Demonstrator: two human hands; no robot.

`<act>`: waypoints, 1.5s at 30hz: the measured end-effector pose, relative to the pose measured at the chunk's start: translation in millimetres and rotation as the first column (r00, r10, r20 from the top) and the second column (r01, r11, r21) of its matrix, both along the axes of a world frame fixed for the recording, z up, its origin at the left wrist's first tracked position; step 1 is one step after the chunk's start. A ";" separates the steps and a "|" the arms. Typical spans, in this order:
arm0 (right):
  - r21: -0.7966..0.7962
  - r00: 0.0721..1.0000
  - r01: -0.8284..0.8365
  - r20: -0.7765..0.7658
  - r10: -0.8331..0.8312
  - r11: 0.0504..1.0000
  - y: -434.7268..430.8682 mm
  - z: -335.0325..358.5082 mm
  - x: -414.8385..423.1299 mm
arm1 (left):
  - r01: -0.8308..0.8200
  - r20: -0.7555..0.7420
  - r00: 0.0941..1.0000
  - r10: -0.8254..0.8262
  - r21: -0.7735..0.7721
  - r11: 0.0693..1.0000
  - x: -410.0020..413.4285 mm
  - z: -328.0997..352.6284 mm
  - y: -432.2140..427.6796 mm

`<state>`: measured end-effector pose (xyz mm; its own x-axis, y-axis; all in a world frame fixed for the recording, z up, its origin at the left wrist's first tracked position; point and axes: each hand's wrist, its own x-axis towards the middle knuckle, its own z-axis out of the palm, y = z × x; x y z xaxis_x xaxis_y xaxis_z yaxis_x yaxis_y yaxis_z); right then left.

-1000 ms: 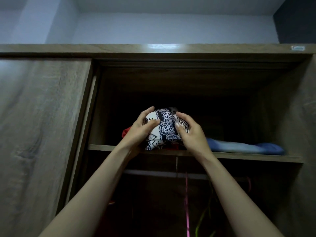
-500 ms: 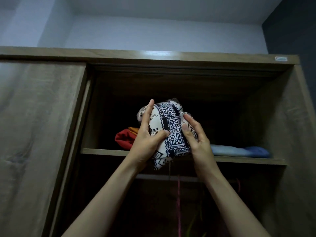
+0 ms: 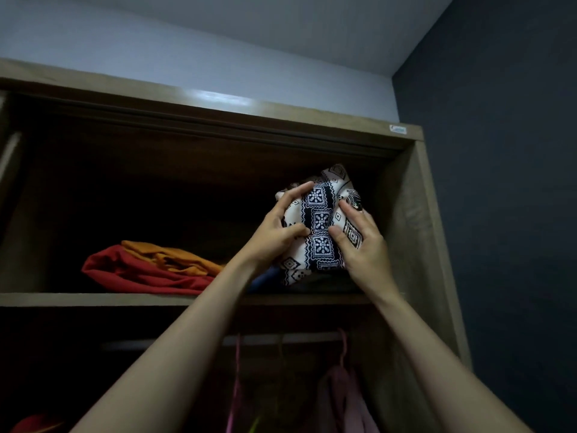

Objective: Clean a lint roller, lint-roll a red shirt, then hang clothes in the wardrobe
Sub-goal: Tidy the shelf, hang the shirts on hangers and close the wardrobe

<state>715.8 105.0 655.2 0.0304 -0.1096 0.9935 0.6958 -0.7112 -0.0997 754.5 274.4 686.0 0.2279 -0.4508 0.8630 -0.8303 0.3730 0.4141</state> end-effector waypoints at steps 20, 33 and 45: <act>-0.283 0.694 0.357 -0.558 -0.455 0.890 -26.9 -24.5 13.2 | -0.633 0.154 0.771 0.618 0.297 0.715 44.8 -8.0 -4.3; -0.289 0.782 0.347 -0.436 -0.445 0.892 -21.6 -44.1 8.9 | -0.269 -0.240 0.913 0.330 0.254 0.929 53.4 21.7 -31.7; -0.313 0.659 0.491 -0.477 -0.582 0.813 -18.5 -41.8 15.6 | -0.667 0.269 0.744 0.612 0.351 0.657 63.8 1.0 -0.6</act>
<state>731.4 86.5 613.4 0.5326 -0.1347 0.8356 0.0520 -0.9802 -0.1912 818.3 273.7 687.0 0.5030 -0.5372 0.6771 -0.8509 -0.4452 0.2789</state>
